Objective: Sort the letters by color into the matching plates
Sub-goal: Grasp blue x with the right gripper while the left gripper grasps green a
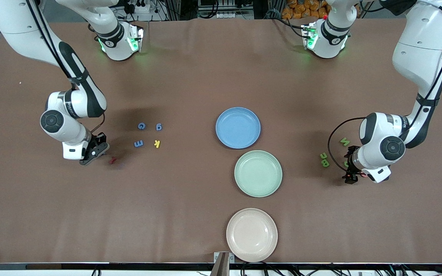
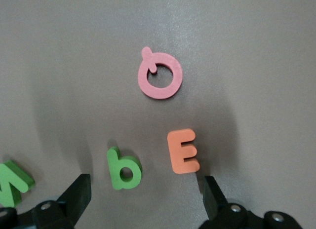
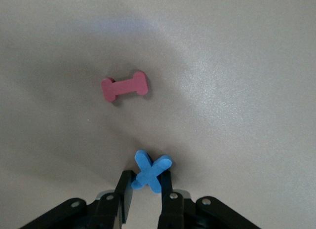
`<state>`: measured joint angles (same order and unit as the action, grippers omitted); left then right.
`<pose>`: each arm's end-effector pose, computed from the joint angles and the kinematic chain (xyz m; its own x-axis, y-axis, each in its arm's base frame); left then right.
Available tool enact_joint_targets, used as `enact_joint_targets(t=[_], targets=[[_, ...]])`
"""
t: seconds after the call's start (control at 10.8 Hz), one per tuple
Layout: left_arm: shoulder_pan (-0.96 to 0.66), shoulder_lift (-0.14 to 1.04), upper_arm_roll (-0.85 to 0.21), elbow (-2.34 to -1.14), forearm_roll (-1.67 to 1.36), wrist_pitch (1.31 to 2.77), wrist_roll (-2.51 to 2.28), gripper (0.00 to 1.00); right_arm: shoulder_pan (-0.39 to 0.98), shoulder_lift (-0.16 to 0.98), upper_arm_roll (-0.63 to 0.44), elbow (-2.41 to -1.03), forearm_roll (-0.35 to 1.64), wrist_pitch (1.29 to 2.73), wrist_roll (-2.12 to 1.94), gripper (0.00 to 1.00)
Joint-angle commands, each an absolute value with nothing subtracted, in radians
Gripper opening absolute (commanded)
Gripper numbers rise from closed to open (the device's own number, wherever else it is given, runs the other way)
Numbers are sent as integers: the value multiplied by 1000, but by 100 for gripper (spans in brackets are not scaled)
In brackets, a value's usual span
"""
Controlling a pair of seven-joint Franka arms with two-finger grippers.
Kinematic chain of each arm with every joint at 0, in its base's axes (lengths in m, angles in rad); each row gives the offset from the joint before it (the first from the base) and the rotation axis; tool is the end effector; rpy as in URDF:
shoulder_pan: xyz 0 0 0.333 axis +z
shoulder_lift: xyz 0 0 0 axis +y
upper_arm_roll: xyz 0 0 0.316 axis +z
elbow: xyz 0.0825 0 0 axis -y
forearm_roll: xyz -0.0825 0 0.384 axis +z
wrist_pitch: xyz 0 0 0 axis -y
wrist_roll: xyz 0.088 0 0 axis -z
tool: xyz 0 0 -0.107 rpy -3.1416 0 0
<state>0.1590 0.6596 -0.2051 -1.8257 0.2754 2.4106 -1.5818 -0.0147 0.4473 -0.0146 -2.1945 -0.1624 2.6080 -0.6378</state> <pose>0.6401 -0.0211 0.1727 0.2068 0.9772 0.0473 0.9774 -0.2042 -0.0553 0.5515 -0.0129 0.1747 0.7297 0.6789 -0.0820 0.6831 -0.7290 0.0434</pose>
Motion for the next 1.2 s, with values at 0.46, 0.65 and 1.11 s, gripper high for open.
enact_joint_targets(t=[0.46, 0.65, 1.11], targets=[[183, 664, -209, -1841, 308, 2407, -1620, 100, 153, 289, -5, -2096, 110, 2310, -519, 0], [198, 661, -209, -1876, 308, 2478, -1618, 100, 274, 279, -2, -2074, 115, 2307, -287, 0], [213, 650, -210, -1914, 308, 2556, -1620, 100, 523, 353, 106, -1932, 112, 2315, 324, 0]])
